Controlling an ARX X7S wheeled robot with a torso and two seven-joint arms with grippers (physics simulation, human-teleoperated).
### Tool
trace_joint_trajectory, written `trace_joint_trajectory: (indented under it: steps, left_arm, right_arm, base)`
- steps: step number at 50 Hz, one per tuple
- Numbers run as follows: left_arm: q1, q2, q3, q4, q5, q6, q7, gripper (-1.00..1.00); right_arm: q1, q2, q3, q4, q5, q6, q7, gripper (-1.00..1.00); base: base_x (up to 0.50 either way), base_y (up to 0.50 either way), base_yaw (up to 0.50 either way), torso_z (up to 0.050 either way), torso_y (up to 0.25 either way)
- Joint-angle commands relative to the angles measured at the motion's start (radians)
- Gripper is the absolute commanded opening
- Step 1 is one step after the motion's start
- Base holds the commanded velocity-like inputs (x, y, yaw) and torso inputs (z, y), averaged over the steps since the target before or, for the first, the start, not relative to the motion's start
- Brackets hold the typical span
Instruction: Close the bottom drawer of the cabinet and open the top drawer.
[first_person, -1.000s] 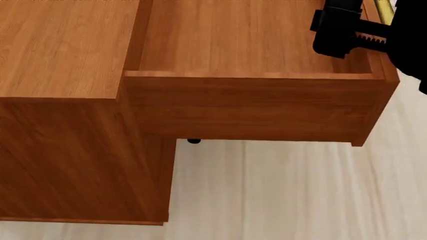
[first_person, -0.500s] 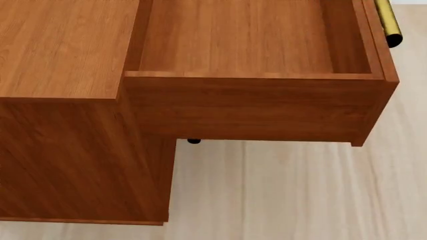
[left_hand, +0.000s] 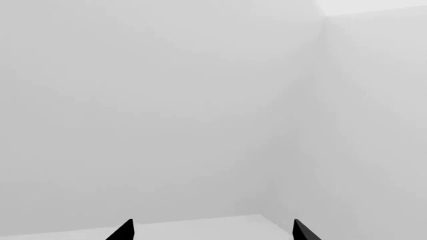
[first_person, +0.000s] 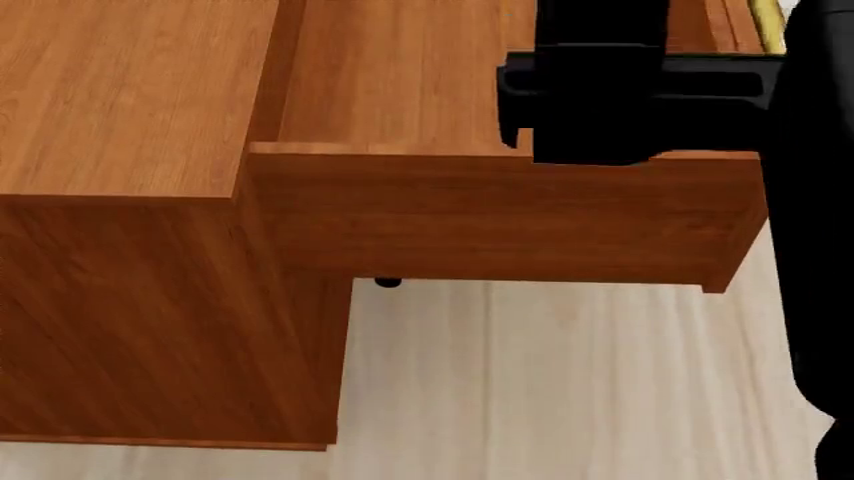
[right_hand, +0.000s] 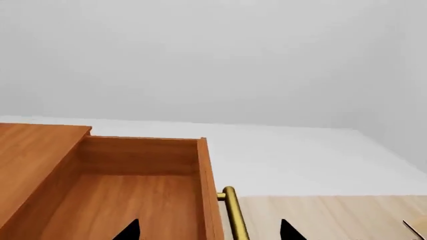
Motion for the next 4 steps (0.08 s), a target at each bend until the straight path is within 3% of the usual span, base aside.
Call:
trace_joint_trajectory:
  steps: [1, 4]
  left_arm:
    - [-0.005, -0.008, 0.003, 0.009, -0.001, -0.014, -0.007, 1.00]
    - [-0.003, -0.008, 0.005, 0.007, 0.000, -0.012, -0.005, 1.00]
  right_arm:
    - [-0.028, 0.082, -0.164, -0.214, -0.094, -0.172, -0.003, 1.00]
    - [-0.093, 0.086, -0.185, -0.253, -0.160, -0.209, -0.009, 1.00]
  base:
    - [0.00, 0.00, 0.00, 0.000, 0.000]
    - [0.00, 0.00, 0.00, 0.000, 0.000]
